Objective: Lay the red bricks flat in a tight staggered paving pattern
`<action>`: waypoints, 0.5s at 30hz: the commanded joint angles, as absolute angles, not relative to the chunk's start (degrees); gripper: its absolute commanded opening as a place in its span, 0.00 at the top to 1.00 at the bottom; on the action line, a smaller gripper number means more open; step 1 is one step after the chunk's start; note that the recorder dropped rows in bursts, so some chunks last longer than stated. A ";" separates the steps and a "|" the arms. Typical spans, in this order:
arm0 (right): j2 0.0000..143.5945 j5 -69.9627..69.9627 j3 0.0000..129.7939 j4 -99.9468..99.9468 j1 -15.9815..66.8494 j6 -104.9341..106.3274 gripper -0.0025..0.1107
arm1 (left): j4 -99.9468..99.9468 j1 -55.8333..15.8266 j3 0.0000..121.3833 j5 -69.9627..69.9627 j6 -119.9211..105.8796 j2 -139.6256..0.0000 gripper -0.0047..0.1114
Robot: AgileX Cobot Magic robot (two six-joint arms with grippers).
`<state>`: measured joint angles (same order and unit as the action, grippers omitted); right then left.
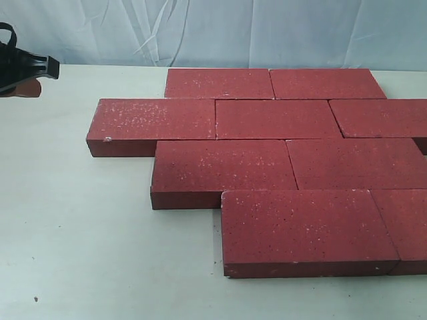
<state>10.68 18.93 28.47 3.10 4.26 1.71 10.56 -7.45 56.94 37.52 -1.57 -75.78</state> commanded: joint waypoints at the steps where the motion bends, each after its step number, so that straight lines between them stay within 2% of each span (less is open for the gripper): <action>1: 10.52 19.15 28.27 1.59 3.99 1.38 0.98 | 10.50 -7.58 56.84 37.16 -1.54 -75.29 0.96; 8: 10.52 19.18 26.05 -0.80 3.99 1.38 0.98 | 10.50 -7.58 56.84 37.16 -1.54 -75.29 0.96; 15: 6.50 18.63 16.48 -0.92 3.99 1.38 0.98 | 10.50 -7.58 56.84 37.16 -1.54 -75.29 0.96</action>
